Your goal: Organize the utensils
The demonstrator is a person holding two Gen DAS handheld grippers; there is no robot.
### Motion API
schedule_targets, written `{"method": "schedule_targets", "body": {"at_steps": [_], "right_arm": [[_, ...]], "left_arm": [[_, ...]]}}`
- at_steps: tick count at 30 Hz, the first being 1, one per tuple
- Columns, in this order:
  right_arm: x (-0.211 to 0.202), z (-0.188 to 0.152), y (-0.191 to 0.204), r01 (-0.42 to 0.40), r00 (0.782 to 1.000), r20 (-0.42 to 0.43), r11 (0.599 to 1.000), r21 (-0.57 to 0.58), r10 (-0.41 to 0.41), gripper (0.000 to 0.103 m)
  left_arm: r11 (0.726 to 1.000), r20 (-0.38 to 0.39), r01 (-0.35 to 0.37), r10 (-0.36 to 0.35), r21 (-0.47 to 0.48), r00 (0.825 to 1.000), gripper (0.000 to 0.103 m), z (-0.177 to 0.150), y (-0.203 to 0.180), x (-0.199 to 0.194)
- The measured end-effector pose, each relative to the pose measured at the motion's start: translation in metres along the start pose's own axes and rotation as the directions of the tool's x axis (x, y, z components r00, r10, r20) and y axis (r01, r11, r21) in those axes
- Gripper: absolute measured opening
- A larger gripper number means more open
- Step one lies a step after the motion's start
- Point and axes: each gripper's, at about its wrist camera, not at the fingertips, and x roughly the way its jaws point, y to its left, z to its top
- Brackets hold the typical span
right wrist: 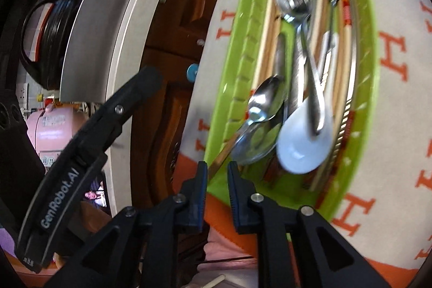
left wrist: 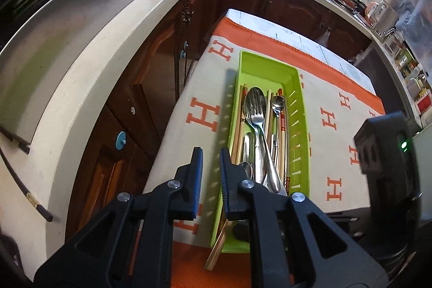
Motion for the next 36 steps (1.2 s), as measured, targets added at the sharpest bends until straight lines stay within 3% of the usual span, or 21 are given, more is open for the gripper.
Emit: {"method": "schedule_targets", "body": {"at_steps": [12, 23, 36], "right_arm": [[0.020, 0.002, -0.009, -0.047, 0.999, 0.030, 0.996, 0.072, 0.045, 0.015], [-0.011, -0.001, -0.016, -0.036, 0.992, 0.123, 0.998, 0.061, 0.028, 0.009], [-0.038, 0.008, -0.019, 0.066, 0.966, 0.246, 0.996, 0.061, -0.080, 0.007]], "left_arm": [[1.000, -0.007, 0.011, -0.011, -0.013, 1.000, 0.010, -0.005, 0.008, 0.002], [1.000, -0.013, -0.015, 0.015, -0.020, 1.000, 0.010, -0.007, 0.015, 0.008], [1.000, -0.027, -0.006, 0.006, -0.009, 1.000, 0.010, -0.009, 0.010, 0.012]]}}
